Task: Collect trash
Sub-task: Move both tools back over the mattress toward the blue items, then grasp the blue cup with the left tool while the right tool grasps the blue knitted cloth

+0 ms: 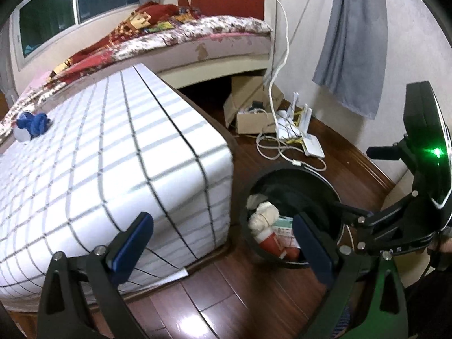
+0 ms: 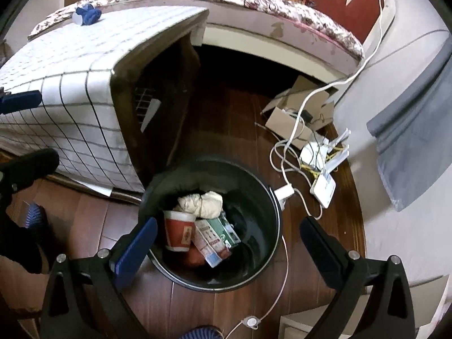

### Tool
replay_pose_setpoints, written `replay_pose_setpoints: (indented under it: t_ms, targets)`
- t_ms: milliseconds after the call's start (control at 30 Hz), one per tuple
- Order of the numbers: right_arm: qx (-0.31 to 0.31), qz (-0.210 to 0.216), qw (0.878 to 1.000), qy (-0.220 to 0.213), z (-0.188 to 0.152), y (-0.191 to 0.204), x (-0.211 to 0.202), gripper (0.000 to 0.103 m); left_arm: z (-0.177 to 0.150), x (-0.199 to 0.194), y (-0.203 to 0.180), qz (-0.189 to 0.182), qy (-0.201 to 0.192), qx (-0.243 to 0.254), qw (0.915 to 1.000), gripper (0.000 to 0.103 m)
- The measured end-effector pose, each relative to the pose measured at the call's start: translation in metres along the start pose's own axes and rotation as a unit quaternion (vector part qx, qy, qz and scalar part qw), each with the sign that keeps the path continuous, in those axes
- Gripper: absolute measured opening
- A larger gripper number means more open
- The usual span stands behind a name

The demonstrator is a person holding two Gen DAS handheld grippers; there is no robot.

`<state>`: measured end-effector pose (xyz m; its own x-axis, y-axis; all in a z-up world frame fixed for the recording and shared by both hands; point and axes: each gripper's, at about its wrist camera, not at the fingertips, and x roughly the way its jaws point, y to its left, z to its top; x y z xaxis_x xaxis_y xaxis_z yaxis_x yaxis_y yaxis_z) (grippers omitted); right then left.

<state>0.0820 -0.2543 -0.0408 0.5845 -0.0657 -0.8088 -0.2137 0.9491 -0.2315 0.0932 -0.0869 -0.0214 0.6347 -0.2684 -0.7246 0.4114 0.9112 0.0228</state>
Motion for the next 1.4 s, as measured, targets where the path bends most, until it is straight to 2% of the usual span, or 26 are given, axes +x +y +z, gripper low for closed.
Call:
replay_pose_setpoints:
  t_ms: [333,500,767,900,1067,1133,1267,1333,1400]
  targets:
    - [-0.003,0.011,0.996,-0.084,0.047,0.028,-0.034,0.102,0.025,-0.032,0.066,0.058,-0.050,-0.022,0.9968,0.099]
    - [0.022,0.045,0.990,-0.133,0.076,0.042,-0.047,0.102,0.035,-0.050,0.120,0.105,-0.073,-0.039,0.9911,0.100]
    - [0.037,0.089,0.980,-0.175,0.111,0.078,-0.048,0.102,0.029,-0.071,0.221,0.175,-0.085,-0.084,0.9773,0.101]
    - [0.031,0.115,0.978,-0.174,0.133,0.098,-0.044,0.102,0.027,-0.071,0.262,0.199,-0.081,-0.094,0.9721,0.101]
    - [0.009,0.143,0.972,-0.186,0.179,0.133,-0.039,0.102,0.037,-0.059,0.302,0.227,-0.076,-0.079,0.9678,0.101]
    - [0.002,0.153,0.970,-0.187,0.211,0.155,-0.030,0.102,0.038,-0.055,0.323,0.225,-0.077,-0.109,0.9651,0.101]
    - [-0.020,0.194,0.967,-0.162,0.267,0.197,-0.002,0.102,0.027,-0.042,0.361,0.225,-0.084,-0.199,0.9500,0.101]
    - [-0.048,0.186,0.970,-0.148,0.298,0.227,0.017,0.102,0.020,-0.033,0.370,0.227,-0.084,-0.213,0.9466,0.101]
    - [-0.063,0.188,0.969,-0.149,0.319,0.246,0.030,0.102,0.019,-0.021,0.381,0.228,-0.073,-0.213,0.9474,0.101]
